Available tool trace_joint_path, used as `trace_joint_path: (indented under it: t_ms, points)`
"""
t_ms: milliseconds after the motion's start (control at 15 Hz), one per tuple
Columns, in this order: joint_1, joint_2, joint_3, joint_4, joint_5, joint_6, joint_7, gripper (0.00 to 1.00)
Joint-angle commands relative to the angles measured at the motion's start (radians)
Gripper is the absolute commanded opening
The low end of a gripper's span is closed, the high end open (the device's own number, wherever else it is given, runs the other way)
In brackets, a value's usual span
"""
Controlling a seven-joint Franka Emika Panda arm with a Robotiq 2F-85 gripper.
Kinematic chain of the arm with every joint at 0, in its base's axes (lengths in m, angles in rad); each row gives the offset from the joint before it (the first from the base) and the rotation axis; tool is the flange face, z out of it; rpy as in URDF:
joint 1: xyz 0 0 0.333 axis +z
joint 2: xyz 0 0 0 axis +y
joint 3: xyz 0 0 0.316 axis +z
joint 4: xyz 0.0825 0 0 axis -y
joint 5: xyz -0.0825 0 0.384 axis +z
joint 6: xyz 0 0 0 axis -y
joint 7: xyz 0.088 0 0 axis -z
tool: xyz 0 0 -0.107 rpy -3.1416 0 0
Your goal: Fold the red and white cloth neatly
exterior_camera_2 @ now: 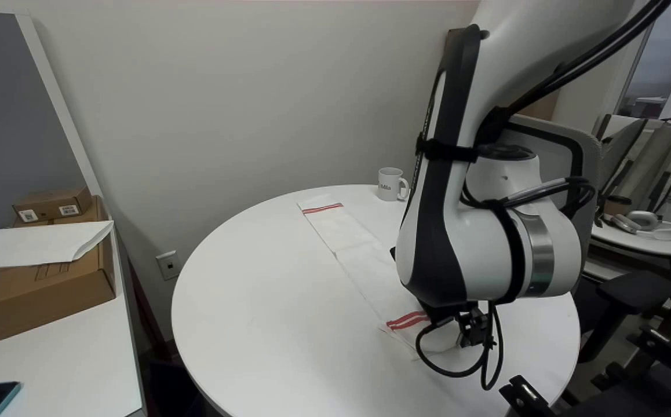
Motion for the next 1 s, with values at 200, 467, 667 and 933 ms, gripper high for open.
trace_joint_path:
  t_ms: [200, 467, 667, 933]
  points:
    - [0.019, 0.09, -0.004, 0.07, 0.014, 0.036, -0.007, 0.74]
    - [0.013, 0.094, -0.002, 0.077, 0.011, 0.041, -0.01, 0.43]
    - [0.006, 0.088, 0.006, 0.072, 0.007, 0.061, -0.01, 0.21]
    - [-0.013, 0.067, 0.028, 0.053, -0.003, 0.083, -0.007, 0.0]
